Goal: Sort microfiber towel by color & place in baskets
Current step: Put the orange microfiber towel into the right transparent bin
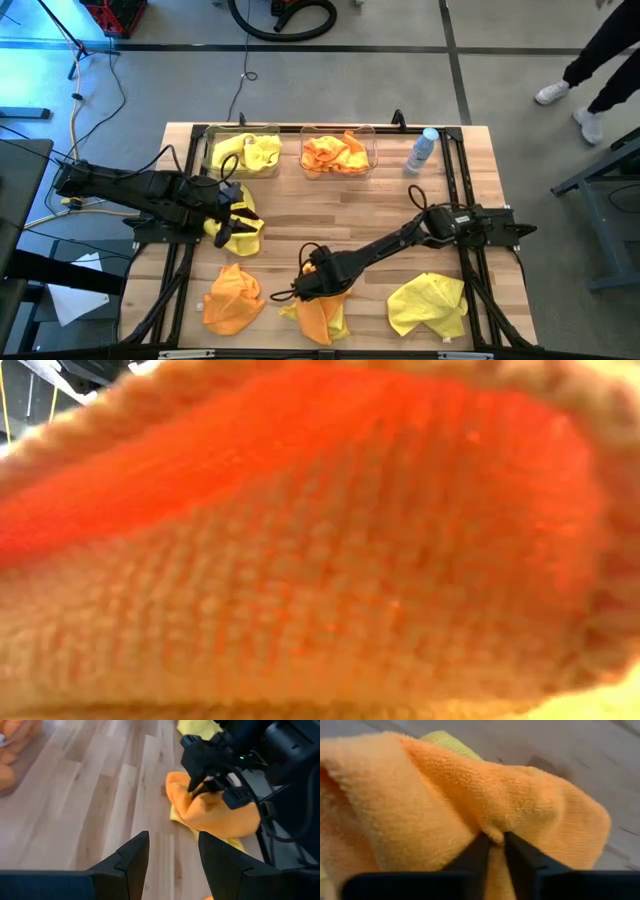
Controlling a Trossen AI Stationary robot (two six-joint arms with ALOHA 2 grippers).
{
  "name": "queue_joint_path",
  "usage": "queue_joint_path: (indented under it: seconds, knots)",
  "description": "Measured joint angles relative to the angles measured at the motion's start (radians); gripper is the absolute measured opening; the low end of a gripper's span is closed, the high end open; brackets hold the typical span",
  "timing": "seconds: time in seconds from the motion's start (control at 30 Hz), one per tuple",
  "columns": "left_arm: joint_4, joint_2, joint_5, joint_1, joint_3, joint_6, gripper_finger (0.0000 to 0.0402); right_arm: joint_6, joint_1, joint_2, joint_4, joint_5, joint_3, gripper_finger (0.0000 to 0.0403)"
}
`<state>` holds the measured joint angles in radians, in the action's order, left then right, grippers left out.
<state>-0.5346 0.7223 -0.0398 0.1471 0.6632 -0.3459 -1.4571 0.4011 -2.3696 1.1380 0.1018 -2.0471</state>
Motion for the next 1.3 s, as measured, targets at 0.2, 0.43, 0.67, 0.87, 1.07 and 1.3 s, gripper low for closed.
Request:
queue_joint_path:
  seconds: [0.2,0.43,0.67,0.87,1.07,1.3]
  knots:
    - [0.000,0.000,-0.055,0.000,0.000,-0.010,0.0158,-0.001,0.006,0.066,0.033,0.049,-0.024,0.0016]
    - [0.003,0.000,-0.055,0.000,0.000,-0.017,0.0158,-0.004,0.033,0.215,0.096,0.283,-0.050,0.0003]
    - [0.024,0.000,-0.039,0.000,0.000,-0.018,0.0158,0.005,0.016,0.362,0.256,0.546,-0.051,0.0001]
    - [0.042,0.001,-0.001,-0.001,0.000,-0.019,0.0158,0.198,-0.084,0.473,0.316,0.657,-0.051,0.0001]
    - [0.087,0.001,0.079,-0.001,0.000,-0.019,0.0158,0.511,-0.264,0.547,0.310,0.630,-0.051,0.0000]
    - [0.164,0.001,0.225,-0.015,0.000,-0.019,0.0158,0.883,-0.512,0.618,0.265,0.540,-0.051,0.0000]
